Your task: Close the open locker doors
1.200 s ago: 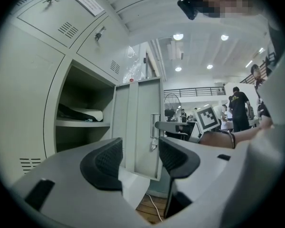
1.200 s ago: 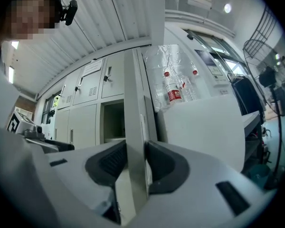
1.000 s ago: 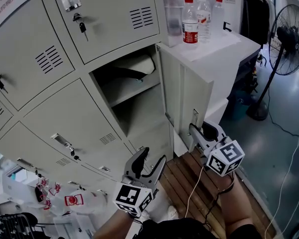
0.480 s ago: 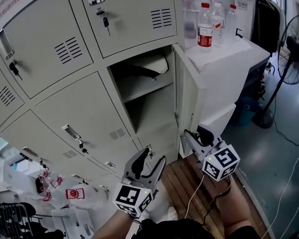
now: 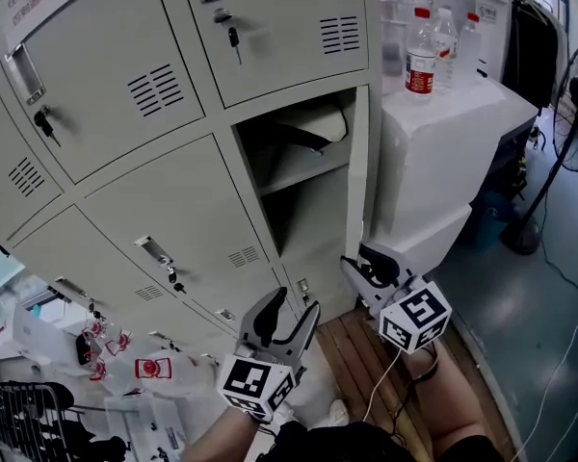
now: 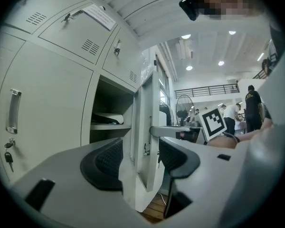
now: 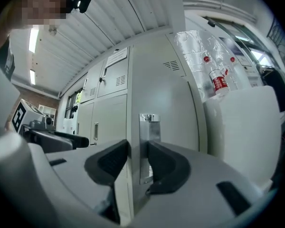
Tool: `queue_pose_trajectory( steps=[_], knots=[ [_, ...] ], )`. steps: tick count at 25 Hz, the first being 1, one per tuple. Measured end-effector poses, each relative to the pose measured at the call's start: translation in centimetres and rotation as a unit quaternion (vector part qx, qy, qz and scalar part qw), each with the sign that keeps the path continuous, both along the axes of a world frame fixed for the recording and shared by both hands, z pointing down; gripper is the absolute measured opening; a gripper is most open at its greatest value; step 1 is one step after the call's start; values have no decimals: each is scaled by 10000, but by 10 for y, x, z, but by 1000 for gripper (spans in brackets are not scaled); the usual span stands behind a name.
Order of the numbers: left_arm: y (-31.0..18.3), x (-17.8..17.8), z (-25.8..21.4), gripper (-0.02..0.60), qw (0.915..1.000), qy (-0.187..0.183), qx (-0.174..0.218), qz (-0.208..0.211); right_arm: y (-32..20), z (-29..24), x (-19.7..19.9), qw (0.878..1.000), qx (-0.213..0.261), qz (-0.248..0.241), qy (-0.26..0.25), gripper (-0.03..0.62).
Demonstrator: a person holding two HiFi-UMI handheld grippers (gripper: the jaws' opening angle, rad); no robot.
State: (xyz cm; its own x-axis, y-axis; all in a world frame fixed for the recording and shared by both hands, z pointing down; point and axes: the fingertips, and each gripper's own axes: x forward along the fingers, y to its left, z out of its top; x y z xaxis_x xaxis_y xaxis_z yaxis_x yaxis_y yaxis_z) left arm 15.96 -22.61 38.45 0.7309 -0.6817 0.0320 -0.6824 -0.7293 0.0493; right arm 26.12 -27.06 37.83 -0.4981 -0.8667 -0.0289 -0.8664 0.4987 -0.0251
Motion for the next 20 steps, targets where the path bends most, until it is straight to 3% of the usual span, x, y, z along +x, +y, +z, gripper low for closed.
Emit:
queue_pose_trajectory(
  steps=[20],
  knots=[
    [-27,-71,-3,233,9991,12,-17,-430,-58,-1,-68,9999,-92,31,56,132]
  ],
)
